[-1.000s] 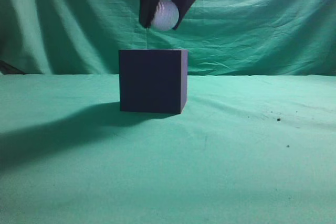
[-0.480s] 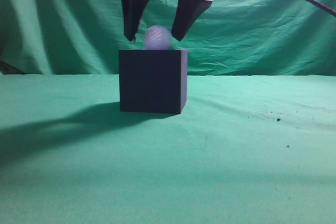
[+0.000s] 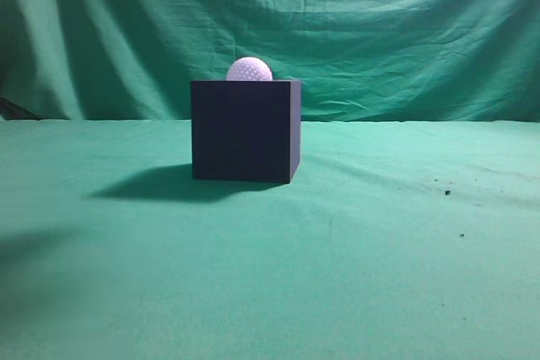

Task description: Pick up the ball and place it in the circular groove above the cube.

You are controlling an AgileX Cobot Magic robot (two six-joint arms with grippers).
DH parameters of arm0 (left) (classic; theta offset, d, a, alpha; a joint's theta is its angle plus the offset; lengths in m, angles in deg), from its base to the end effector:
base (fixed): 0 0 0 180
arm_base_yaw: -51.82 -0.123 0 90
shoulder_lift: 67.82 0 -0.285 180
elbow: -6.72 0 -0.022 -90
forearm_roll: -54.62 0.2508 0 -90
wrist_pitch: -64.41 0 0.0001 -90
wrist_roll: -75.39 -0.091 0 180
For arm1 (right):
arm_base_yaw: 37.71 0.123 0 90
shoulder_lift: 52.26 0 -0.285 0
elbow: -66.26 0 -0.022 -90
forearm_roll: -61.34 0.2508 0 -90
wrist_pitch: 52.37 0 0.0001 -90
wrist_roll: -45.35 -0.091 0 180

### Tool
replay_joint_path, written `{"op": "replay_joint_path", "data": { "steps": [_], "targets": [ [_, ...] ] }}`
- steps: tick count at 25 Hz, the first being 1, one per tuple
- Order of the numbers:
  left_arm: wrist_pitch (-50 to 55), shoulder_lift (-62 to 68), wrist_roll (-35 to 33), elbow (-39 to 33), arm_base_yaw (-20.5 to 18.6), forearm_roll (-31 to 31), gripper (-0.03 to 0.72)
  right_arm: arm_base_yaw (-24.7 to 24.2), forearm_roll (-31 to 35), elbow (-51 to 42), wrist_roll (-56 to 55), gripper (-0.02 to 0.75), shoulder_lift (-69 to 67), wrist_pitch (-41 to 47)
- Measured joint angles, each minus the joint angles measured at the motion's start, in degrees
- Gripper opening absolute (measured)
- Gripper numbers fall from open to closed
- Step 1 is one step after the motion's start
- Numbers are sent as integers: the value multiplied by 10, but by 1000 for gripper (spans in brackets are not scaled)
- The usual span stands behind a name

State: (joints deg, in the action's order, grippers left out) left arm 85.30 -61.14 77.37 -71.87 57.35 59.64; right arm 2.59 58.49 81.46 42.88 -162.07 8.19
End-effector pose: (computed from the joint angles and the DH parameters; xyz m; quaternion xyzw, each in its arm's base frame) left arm 0.0525 -0.0022 0.1735 0.0481 0.7976 -0.0023 0.6013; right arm 0.2973 0.2470 0.3104 -0.3234 0.9212 0.0562 0.2088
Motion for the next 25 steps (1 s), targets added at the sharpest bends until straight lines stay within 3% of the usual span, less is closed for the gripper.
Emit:
{"op": "replay_joint_path", "data": {
  "steps": [1,4,8,13,25],
  "targets": [
    [0,0,0,0,0,0,0,0,-1,0,-3,92,13,15],
    [0,0,0,0,0,0,0,0,-4,0,-12,0,64,61],
    [0,0,0,0,0,0,0,0,-5,-7,-35,0,130,99],
    [0,0,0,0,0,0,0,0,-6,-96,-61,0,245,102],
    [0,0,0,0,0,0,0,0,13,-387,-69,0,518,-62]
  ]
}}
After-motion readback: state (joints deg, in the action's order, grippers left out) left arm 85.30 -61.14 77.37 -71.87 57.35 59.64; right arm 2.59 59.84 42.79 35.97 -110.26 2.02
